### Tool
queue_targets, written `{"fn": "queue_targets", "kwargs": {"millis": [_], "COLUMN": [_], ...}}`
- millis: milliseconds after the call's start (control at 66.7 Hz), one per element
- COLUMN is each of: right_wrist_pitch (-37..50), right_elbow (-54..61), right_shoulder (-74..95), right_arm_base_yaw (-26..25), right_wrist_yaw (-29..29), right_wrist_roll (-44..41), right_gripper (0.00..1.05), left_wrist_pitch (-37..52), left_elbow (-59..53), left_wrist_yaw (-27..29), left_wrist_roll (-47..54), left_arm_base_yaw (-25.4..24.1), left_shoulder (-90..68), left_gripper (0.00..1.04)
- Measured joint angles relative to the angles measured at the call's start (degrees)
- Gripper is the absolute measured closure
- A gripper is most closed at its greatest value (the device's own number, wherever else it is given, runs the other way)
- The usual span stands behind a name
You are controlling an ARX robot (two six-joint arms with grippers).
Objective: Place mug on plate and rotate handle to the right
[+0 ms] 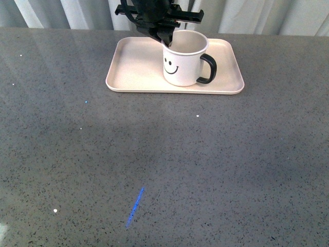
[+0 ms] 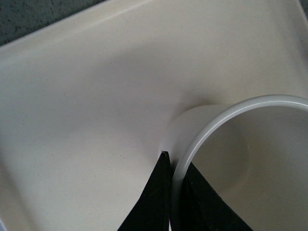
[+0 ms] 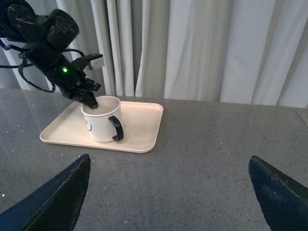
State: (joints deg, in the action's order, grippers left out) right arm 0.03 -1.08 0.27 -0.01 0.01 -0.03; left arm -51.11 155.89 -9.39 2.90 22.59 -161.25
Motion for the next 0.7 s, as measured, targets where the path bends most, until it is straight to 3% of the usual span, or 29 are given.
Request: {"fn": "queue_targets", "kwargs": {"millis": [270,704], "right_wrist_pitch": [0.0,0.0], "right_elbow": [0.0,0.0], "right_shoulder": [0.0,0.0], "right_arm_base_yaw": [0.0,0.0], "right_wrist_yaw": [0.0,0.0], "right_wrist_roll": [0.0,0.0], "right_gripper": [0.09,0.09], "left_wrist_pitch": [1.6,2.0], "left_elbow": [-3.7,-4.8], "left_wrist_yaw": [0.0,-1.3], "left_wrist_roll": [0.0,0.2], "left_arm_base_yaw": [0.0,-0.3], "left_shoulder": [1.7,2.5], "left_gripper": [1.00,0.33]}}
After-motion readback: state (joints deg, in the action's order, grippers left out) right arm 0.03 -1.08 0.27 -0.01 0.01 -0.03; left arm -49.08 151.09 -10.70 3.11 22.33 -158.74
